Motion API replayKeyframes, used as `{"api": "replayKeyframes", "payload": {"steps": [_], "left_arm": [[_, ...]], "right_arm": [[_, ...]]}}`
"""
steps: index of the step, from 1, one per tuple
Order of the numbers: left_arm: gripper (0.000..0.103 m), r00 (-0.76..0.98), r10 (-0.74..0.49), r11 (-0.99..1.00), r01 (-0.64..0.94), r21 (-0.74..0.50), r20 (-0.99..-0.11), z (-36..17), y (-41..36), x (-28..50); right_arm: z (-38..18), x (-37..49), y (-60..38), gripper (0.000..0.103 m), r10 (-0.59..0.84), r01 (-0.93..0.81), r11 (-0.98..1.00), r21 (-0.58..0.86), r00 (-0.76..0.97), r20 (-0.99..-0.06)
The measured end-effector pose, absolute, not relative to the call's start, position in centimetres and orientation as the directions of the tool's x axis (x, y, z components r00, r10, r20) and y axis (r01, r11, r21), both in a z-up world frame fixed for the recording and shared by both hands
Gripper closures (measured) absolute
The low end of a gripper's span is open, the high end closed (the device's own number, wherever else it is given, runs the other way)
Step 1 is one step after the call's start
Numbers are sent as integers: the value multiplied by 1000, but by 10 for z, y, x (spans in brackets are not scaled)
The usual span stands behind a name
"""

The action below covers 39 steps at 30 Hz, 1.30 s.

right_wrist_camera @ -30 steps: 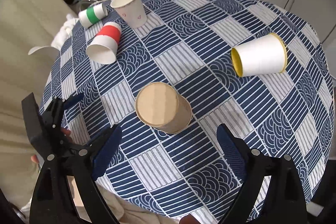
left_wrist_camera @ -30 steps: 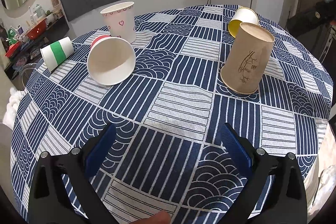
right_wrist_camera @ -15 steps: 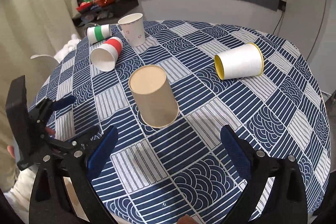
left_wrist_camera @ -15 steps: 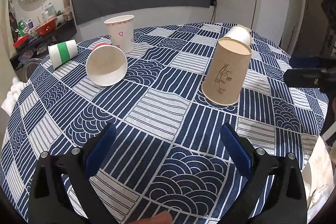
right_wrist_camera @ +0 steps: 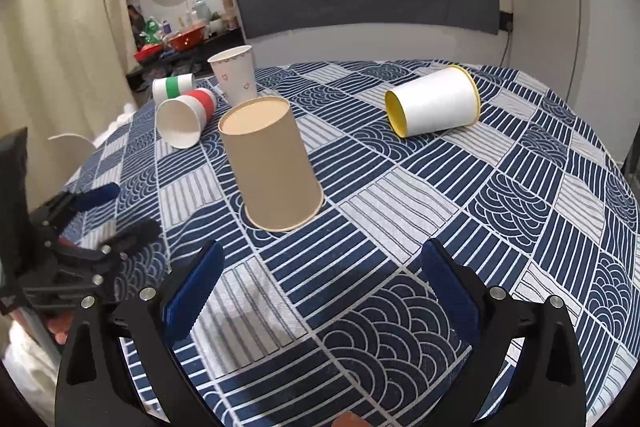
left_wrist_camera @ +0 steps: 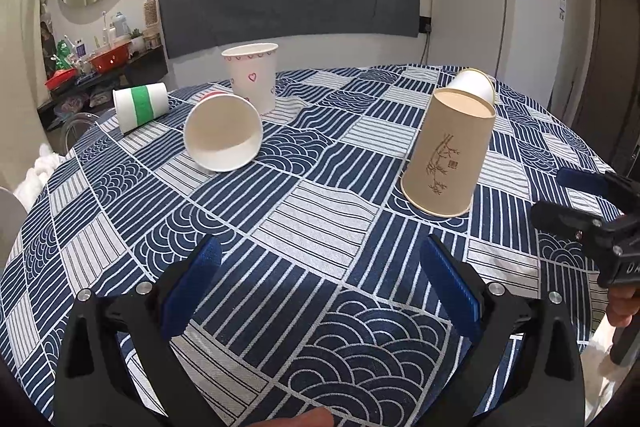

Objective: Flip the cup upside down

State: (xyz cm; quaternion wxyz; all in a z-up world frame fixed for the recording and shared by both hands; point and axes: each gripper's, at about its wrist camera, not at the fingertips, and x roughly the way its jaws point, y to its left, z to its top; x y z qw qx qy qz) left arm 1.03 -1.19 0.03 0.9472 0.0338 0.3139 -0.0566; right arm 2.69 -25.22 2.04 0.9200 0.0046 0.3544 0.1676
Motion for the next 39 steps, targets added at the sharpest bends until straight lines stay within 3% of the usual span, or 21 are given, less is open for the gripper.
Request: {"api": "replayKeyframes", "payload": {"steps": [11, 20, 39], "left_arm": [[6, 789, -88, 993, 121, 13, -607, -5, -8, 11], [6, 775, -98, 994, 101, -31, -625, -8, -2, 13], [6, 760, -114, 991, 135, -16, -639, -9, -6, 14]], "right_arm": [[9, 15, -241, 8, 234, -278, 961, 17, 775, -587], [11, 9, -240, 8, 233, -277, 961, 6, 794, -562], [8, 12, -238, 8, 281, -324, 945, 33, 761, -585]]}}
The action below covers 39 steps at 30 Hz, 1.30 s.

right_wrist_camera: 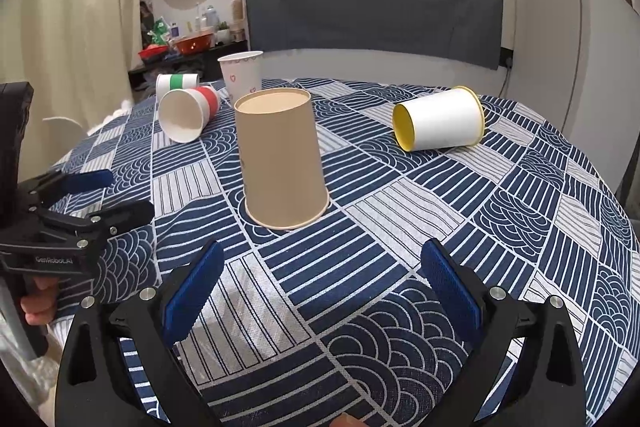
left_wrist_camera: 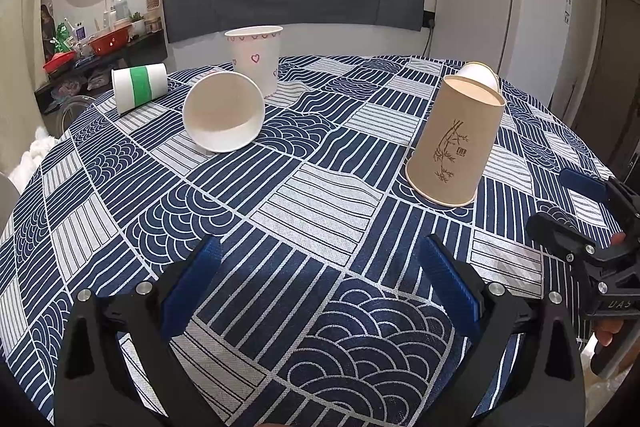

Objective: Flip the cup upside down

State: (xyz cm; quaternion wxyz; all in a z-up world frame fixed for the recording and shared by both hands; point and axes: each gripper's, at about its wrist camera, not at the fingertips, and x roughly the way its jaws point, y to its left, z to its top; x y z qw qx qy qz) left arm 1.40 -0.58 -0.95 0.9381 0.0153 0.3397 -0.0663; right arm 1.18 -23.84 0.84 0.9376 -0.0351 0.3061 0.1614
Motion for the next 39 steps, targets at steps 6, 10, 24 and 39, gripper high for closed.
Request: {"api": "replayKeyframes", "payload": {"steps": [6, 10, 24, 39], "left_arm": [[6, 755, -130, 988, 156, -16, -643, -10, -8, 14], [6, 759, -126, 988, 153, -13, -639, -10, -8, 14], [6, 759, -128, 988, 155, -14, -638, -10, -9, 13], [6, 782, -99, 991, 133, 9, -616, -7, -10, 10]], "right_arm": [[9, 10, -239, 8, 273, -319, 948, 24, 769, -578], [9, 11, -241, 8, 284, -322, 946, 39, 764, -580], [8, 12, -239, 8, 288, -326, 944, 42, 759, -584], [9, 11, -240, 8, 287, -327, 944, 36, 764, -578]]}}
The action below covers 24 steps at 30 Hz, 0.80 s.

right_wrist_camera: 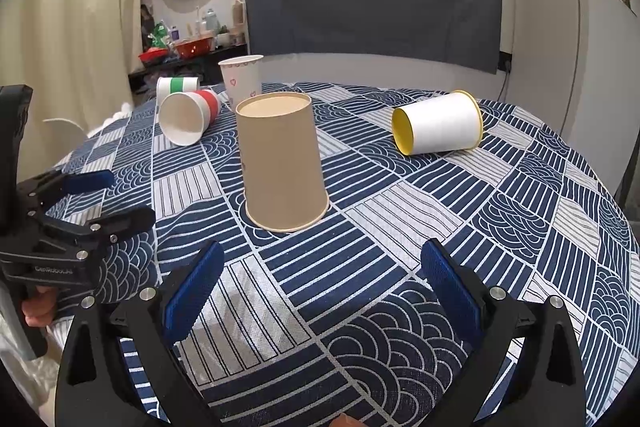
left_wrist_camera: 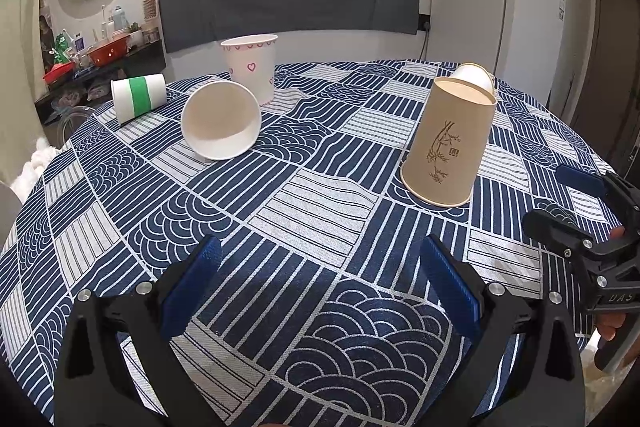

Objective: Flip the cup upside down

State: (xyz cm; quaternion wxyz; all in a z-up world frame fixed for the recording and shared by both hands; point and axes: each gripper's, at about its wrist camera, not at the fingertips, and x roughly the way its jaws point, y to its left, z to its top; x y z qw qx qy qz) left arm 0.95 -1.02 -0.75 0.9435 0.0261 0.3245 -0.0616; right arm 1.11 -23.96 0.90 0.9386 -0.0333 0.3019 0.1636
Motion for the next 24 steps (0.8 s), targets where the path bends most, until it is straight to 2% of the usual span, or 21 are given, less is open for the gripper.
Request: {"api": "replayKeyframes", "payload": {"steps": [24], "left_arm": [[6, 774, -104, 992, 126, -9, -624, -8, -8, 12]], "right_arm": [[9, 11, -238, 8, 295, -336, 941, 38, 760, -579]]}}
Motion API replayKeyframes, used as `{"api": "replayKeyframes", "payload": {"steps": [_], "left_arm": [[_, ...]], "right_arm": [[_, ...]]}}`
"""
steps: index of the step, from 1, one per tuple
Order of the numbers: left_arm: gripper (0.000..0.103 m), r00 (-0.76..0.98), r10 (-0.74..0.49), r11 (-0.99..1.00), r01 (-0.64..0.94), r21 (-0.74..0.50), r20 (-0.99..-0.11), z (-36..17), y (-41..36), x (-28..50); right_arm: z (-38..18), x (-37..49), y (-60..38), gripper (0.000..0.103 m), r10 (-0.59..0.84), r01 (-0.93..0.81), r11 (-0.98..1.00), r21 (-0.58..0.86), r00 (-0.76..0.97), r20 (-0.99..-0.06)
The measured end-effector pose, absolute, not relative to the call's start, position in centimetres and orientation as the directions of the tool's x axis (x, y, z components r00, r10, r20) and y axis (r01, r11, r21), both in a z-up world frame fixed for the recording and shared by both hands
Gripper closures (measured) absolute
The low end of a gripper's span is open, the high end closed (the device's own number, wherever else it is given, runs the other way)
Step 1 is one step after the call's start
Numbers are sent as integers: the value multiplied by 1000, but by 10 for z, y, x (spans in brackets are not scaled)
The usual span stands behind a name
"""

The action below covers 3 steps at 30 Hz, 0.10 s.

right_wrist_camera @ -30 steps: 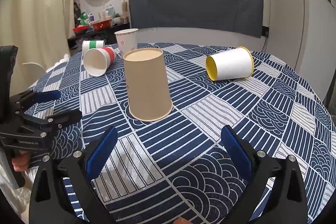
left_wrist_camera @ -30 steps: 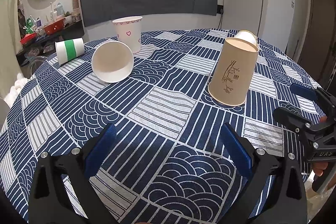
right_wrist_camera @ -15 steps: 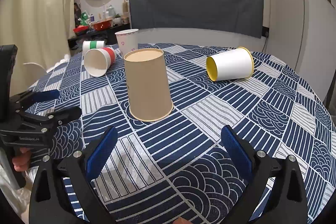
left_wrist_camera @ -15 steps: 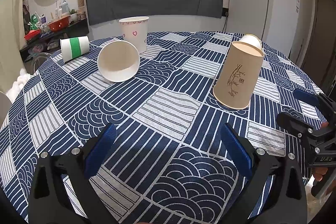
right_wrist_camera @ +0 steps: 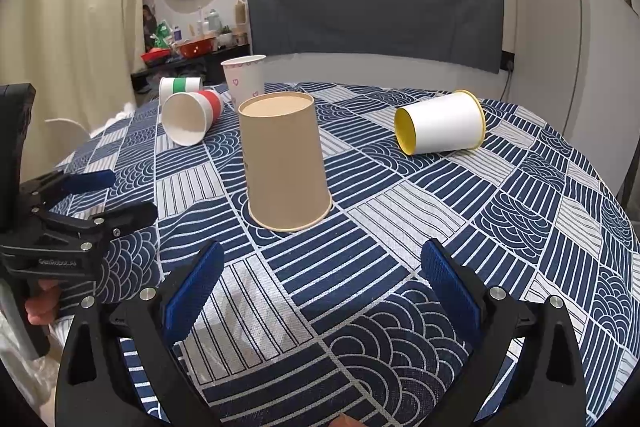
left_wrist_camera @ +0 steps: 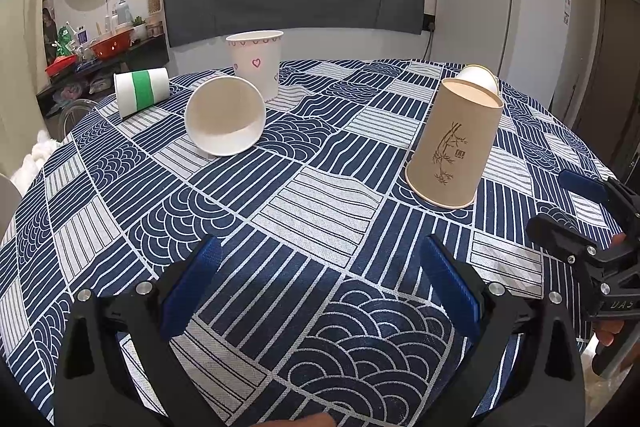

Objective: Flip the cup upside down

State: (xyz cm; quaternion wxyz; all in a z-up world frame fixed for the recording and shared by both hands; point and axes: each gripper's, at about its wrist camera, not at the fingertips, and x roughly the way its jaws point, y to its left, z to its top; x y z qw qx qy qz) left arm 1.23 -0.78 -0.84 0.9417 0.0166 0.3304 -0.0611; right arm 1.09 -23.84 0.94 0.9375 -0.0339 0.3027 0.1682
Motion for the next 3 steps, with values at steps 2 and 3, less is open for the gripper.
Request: {"api": "replayKeyframes", "payload": {"steps": [2, 3], "left_arm": [[6, 772, -106, 992, 125, -14, -627, -9, -7, 13], [6, 771, -107, 992, 124, -17, -628, -9, -7, 13]], "right_arm": [[10, 11, -238, 8, 295, -336, 941, 38, 761, -578], [10, 11, -238, 8, 296, -336, 941, 38, 761, -577]]}}
